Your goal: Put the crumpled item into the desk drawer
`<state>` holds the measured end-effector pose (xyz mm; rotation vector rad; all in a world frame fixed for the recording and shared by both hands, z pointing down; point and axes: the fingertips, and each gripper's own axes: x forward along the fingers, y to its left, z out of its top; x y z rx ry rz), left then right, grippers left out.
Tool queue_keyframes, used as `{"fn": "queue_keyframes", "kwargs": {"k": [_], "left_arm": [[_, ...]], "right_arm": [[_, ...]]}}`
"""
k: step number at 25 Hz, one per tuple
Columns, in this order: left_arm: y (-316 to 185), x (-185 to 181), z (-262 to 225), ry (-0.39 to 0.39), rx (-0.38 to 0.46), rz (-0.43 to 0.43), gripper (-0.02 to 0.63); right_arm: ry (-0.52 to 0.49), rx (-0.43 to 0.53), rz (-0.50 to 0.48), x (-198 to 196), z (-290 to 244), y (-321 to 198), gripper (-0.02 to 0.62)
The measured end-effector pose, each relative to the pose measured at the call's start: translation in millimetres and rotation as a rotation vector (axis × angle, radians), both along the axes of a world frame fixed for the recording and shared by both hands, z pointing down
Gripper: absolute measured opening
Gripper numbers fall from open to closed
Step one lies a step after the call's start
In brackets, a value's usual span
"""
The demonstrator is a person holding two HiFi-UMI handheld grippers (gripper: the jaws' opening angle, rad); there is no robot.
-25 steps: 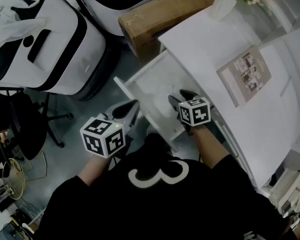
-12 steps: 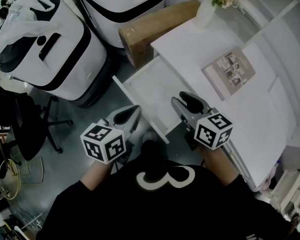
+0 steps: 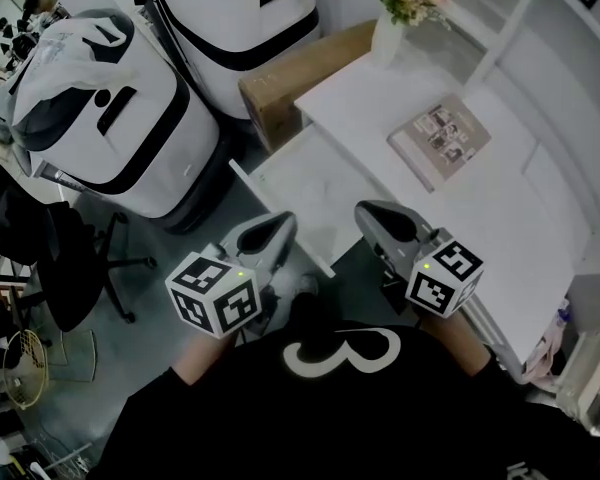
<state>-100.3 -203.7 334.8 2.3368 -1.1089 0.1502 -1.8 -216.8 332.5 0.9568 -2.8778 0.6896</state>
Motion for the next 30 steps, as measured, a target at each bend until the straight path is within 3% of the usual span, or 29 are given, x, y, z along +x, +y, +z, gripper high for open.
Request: {"fn": "queue_keyframes", "kwargs": {"k": [5, 10, 30], "left_arm": [[12, 6, -11, -0.036, 0.058, -0.025, 0.009], [21, 19, -13, -0.054, 0.063, 0.000, 0.009], [35, 37, -4, -0.063, 0.031, 0.029, 0.009]], "right_arm": [[0.039, 0.080, -0.041, 1, -10, 19, 0.003], [0.091, 0.081, -0.058, 7, -4, 27, 0.003], [0.090, 0.017, -0.066, 20, 12, 46, 0.003]]}}
